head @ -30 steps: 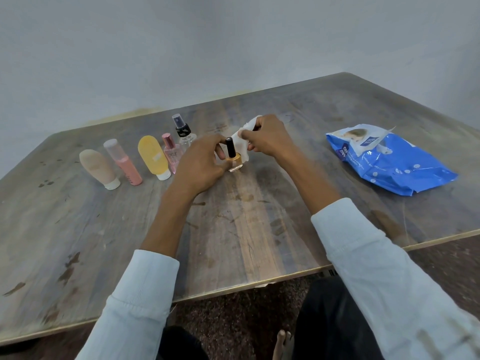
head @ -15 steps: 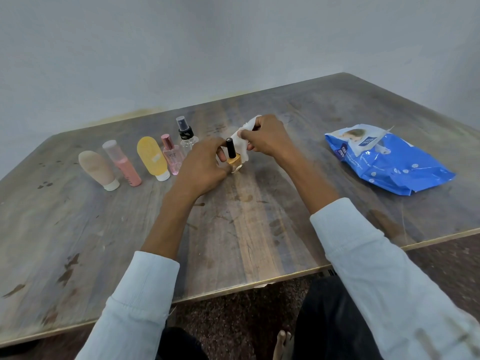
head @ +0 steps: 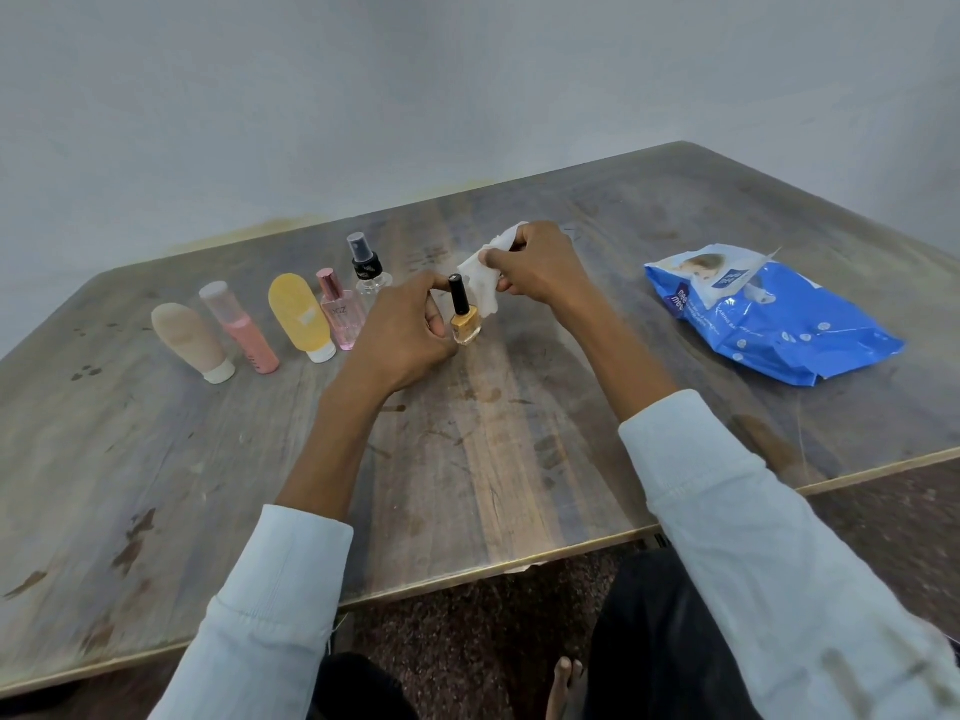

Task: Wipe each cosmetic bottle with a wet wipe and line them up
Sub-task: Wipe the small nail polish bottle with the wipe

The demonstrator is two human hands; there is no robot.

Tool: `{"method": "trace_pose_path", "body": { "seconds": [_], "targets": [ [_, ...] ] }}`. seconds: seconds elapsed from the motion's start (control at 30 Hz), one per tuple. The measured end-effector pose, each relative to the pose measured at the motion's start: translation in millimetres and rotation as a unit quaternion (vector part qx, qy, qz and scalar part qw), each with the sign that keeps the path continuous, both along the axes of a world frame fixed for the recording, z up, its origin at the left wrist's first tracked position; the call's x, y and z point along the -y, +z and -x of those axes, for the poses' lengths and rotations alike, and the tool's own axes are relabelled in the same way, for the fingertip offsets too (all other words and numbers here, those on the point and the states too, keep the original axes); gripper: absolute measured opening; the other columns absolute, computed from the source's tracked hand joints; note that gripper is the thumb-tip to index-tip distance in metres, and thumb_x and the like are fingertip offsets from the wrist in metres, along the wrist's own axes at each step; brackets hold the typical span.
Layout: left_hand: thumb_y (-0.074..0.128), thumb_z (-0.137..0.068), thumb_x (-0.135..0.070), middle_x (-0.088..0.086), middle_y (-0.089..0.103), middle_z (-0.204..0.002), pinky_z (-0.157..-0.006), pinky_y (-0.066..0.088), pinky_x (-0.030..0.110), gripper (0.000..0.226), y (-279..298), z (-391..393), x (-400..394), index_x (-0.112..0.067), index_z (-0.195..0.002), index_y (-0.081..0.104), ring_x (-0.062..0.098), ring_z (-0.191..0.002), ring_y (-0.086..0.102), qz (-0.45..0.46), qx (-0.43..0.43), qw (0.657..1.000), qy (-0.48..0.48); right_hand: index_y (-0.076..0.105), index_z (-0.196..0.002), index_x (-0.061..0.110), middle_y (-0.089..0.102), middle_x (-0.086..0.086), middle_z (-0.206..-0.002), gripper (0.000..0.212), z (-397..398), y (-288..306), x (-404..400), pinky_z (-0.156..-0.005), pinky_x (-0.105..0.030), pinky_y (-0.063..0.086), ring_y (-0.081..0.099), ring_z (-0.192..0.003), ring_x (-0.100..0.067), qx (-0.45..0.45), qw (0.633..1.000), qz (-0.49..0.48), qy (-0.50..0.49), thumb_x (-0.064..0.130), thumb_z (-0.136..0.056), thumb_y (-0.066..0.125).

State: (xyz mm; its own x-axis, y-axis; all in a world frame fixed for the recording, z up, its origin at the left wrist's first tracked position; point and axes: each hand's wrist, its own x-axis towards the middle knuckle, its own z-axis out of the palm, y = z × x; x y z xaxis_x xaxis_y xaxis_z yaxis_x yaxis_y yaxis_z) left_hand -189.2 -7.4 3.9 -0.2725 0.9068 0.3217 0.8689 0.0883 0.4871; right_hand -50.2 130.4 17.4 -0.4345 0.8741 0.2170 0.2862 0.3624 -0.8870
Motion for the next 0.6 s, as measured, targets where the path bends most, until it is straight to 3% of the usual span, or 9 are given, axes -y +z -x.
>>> {"method": "trace_pose_path", "body": {
  "seconds": [0.1, 0.23, 0.3, 0.37, 0.43, 0.53, 0.6],
  "targets": [
    [0.084, -0.08, -0.009, -0.009, 0.071, -0.079, -0.073, 0.054, 0.025, 0.076, 0.7, -2.1, 1.8, -0.017, -0.149, 0.053, 0.003, -0.074, 0.066, 0.012, -0.015, 1.0, -0.009, 0.067, -0.087, 0.016, 0.076, -0.004, -0.085, 0.012, 0.3, 0.0, 1.5, -0.087, -0.049, 0.066, 0.078, -0.075, -0.018, 0.004, 1.0, -0.004, 0.0, 0.02, -0.097, 0.074],
    [0.089, -0.077, -0.012, -0.011, 0.075, -0.079, -0.069, 0.044, 0.014, 0.088, 2.1, -4.7, 1.7, -0.021, -0.154, 0.046, -0.001, -0.075, 0.067, 0.002, 0.004, 1.0, -0.014, 0.074, -0.103, 0.001, 0.078, -0.007, -0.09, 0.019, 0.5, -0.5, 0.9, -0.086, -0.049, 0.066, 0.078, -0.076, -0.019, -0.001, 1.0, 0.001, -0.005, 0.019, -0.096, 0.074],
    [0.089, -0.079, -0.011, -0.011, 0.075, -0.078, -0.068, 0.051, 0.02, 0.085, 2.9, -5.5, 1.8, -0.02, -0.152, 0.047, 0.002, -0.071, 0.069, 0.001, 0.015, 1.0, -0.014, 0.075, -0.104, 0.001, 0.078, -0.006, -0.089, 0.019, -0.3, 0.2, 0.4, -0.086, -0.048, 0.066, 0.077, -0.073, -0.016, -0.002, 1.0, 0.0, -0.006, 0.019, -0.096, 0.073],
    [0.087, -0.08, -0.008, -0.005, 0.076, -0.077, -0.062, 0.062, 0.036, 0.079, 2.7, -4.9, 2.1, -0.018, -0.148, 0.049, 0.012, -0.062, 0.071, -0.001, 0.042, 0.999, -0.015, 0.075, -0.103, 0.001, 0.078, -0.007, -0.088, 0.019, -0.1, 0.4, -0.3, -0.086, -0.048, 0.066, 0.077, -0.072, -0.016, -0.004, 1.0, 0.001, -0.005, 0.019, -0.096, 0.073],
    [0.085, -0.082, -0.007, 0.002, 0.075, -0.076, -0.062, 0.063, 0.042, 0.068, 1.8, -3.1, 1.0, -0.017, -0.142, 0.054, 0.015, -0.058, 0.07, -0.003, 0.049, 0.999, -0.009, 0.075, -0.101, 0.003, 0.079, -0.006, -0.089, 0.018, -0.3, 0.5, -1.0, -0.087, -0.048, 0.066, 0.077, -0.073, -0.015, -0.004, 1.0, 0.002, -0.005, 0.02, -0.096, 0.073],
    [0.08, -0.086, -0.011, 0.002, 0.072, -0.08, -0.064, 0.051, 0.025, 0.05, -2.0, -0.4, -3.6, -0.018, -0.133, 0.064, 0.009, -0.066, 0.064, 0.014, 0.012, 1.0, 0.006, 0.071, -0.091, 0.01, 0.079, -0.005, -0.087, 0.012, -3.2, 1.8, -2.8, -0.086, -0.048, 0.066, 0.078, -0.075, -0.017, -0.01, 1.0, 0.009, -0.008, 0.021, -0.096, 0.073],
    [0.072, -0.09, -0.008, 0.0, 0.069, -0.086, -0.064, 0.041, 0.017, 0.043, -5.5, 0.2, -7.0, -0.019, -0.131, 0.066, 0.006, -0.072, 0.06, 0.031, -0.006, 1.0, -0.005, 0.073, -0.094, 0.004, 0.079, -0.006, -0.087, 0.016, -5.5, 2.7, -4.5, -0.087, -0.05, 0.065, 0.078, -0.076, -0.019, -0.022, 0.999, 0.018, -0.014, 0.02, -0.096, 0.073]
  ]
}}
